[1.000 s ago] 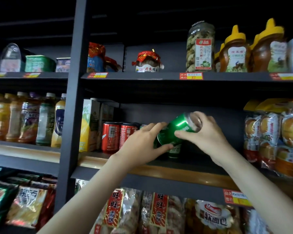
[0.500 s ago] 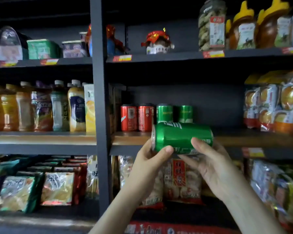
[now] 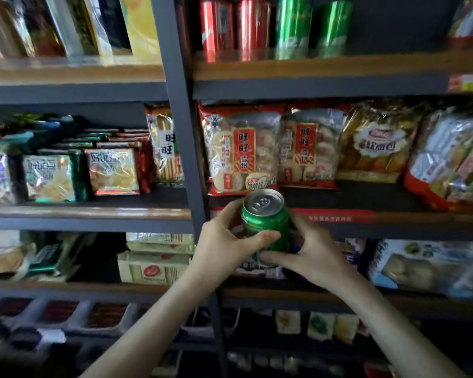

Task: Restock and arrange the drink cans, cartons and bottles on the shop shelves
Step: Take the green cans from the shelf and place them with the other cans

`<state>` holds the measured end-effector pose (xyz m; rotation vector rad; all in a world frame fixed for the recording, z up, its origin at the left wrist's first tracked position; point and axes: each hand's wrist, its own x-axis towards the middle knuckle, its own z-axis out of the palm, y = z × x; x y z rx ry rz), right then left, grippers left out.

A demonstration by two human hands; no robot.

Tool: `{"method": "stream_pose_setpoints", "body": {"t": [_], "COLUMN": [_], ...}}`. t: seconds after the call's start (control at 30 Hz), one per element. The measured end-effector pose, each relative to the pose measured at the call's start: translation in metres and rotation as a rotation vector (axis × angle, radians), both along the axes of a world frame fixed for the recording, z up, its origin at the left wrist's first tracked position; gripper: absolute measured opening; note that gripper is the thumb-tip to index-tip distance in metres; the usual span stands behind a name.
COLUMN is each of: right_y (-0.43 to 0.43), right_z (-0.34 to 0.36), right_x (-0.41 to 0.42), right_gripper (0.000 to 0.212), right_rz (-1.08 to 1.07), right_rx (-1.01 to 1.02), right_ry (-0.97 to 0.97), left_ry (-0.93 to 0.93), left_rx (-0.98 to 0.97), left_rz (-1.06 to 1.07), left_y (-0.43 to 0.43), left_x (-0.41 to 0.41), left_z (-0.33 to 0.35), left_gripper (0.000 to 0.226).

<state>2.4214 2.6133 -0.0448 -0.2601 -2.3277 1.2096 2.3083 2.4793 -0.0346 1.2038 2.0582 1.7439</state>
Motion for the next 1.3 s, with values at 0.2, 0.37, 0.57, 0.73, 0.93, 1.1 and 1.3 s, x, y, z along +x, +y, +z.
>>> {"method": "stream_pose_setpoints", "body": {"t": [0.2,0.37,0.57,0.73,0.93,1.1,1.3], "right_y": [0.000,0.003,-0.007,-0.009,-0.004,-0.002,-0.008], "right_z": [-0.046,-0.049,-0.054,-0.045,-0.050,-0.038,-0.042], "right_x": [0.000,-0.002,-0.006,-0.002,0.008,0.024,0.038], "right_gripper": [0.060,0.070,0.074,0.053,0.069,0.073,0.067], "right_rz": [-0.004,0.157,0.275,0.279,0.170,0.104,0.224], "right_rx": [-0.349,-1.000,-1.275,-1.273,-1.078,-0.542,-0.144], "right_ry": [-0.094,0.017,-0.010,-0.129,-0.211,-0.521,-0.402], "left_ry": [0.083,0.737,1.109,1.076,1.035,0.663,0.044], "left_rx": [-0.092,-0.211,-0.047,0.012,-0.010,-0.113,-0.178], "left_rz": [-0.174,-0.316,-0.140,-0.110,-0.113,-0.105,-0.004], "left_y": [-0.012,-0.030,-0.014,-0.017,-0.018,-0.021,-0.023], "left_x": [-0.002,-0.014,-0.019,-0.015,0.000,0.008,0.015], "left_z": [-0.038,-0.072,-0.090,-0.079,-0.072,-0.067,-0.063], "left_gripper": [0.078,0.095,0.074,0.074,0.059,0.071,0.064]}}
